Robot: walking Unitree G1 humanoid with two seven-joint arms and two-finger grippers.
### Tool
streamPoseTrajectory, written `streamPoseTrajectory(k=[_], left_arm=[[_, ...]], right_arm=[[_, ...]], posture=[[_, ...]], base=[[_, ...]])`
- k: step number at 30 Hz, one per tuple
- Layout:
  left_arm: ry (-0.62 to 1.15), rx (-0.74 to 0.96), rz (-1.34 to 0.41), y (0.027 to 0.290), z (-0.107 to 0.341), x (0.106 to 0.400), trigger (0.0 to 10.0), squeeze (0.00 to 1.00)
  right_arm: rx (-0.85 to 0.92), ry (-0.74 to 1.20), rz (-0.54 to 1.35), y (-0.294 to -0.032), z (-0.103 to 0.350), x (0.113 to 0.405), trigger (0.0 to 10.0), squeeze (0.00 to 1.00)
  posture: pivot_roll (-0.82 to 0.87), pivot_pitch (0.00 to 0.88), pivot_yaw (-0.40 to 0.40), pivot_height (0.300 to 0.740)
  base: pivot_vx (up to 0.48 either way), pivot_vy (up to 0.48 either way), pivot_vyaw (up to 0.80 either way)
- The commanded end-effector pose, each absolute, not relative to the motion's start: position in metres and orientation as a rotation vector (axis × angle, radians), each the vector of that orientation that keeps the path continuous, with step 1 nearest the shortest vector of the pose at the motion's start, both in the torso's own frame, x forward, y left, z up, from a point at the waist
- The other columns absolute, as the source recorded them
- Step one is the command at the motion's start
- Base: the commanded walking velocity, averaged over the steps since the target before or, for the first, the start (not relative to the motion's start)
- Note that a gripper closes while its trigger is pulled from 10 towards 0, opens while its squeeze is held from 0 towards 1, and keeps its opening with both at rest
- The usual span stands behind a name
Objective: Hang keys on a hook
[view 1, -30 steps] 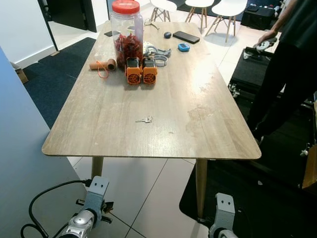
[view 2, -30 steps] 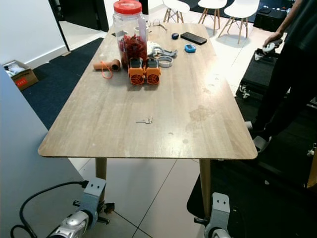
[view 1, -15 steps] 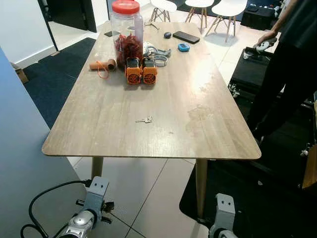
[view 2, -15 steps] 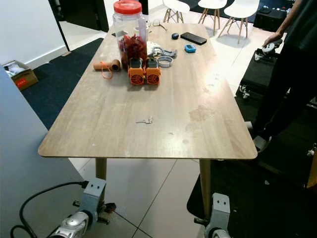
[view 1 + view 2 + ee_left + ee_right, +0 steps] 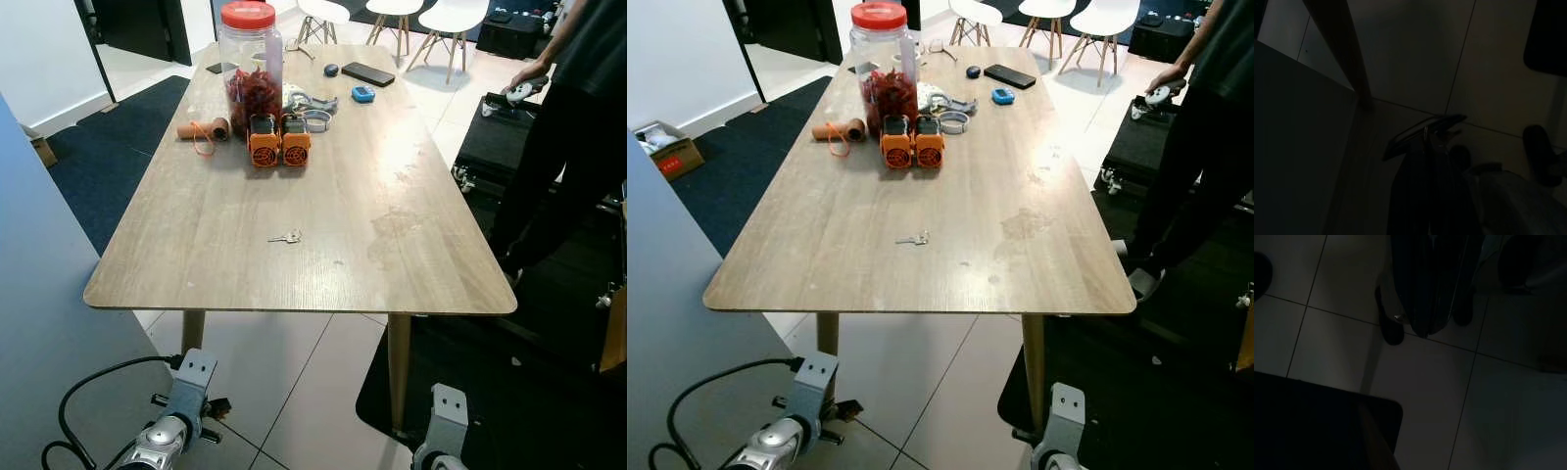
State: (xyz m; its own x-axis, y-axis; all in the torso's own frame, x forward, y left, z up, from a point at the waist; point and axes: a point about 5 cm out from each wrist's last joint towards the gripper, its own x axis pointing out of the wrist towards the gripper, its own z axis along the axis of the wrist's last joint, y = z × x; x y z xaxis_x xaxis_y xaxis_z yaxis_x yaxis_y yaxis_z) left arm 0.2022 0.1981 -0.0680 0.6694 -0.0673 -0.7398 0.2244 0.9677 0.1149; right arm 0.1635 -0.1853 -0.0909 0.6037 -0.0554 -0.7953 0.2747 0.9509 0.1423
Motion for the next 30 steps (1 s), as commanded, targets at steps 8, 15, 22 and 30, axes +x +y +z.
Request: streamPoseTrajectory(k=[8,15,22,30], left_arm=[[0.837,0.235,-0.169,0.201,-0.067,0.205,10.0,0.00],[0.848,0.248,-0.167,0.201,-0.067,0.205,10.0,0.00],[0.855,0.251,-0.163,0.199,-0.068,0.205,10.0,0.00],[0.853,0.276,-0.170,0.196,-0.070,0.203,10.0,0.00]], right_arm=[[0.257,0.925,-0.185,-0.183,-0.092,0.163,10.0,0.00],[0.246,0.923,-0.194,-0.186,-0.091,0.165,10.0,0.00],[0.236,0.916,-0.207,-0.193,-0.089,0.166,10.0,0.00],[0.229,0.894,-0.232,-0.204,-0.086,0.170,10.0,0.00]], posture=[[0.11,0.023,-0.019,0.740],[0.10,0.021,-0.012,0.740],[0.09,0.021,-0.022,0.740],[0.08,0.045,-0.003,0.740]], base=[[0.000,0.000,0.00],[0.000,0.000,0.00],[0.000,0.000,0.00],[0.000,0.000,0.00]])
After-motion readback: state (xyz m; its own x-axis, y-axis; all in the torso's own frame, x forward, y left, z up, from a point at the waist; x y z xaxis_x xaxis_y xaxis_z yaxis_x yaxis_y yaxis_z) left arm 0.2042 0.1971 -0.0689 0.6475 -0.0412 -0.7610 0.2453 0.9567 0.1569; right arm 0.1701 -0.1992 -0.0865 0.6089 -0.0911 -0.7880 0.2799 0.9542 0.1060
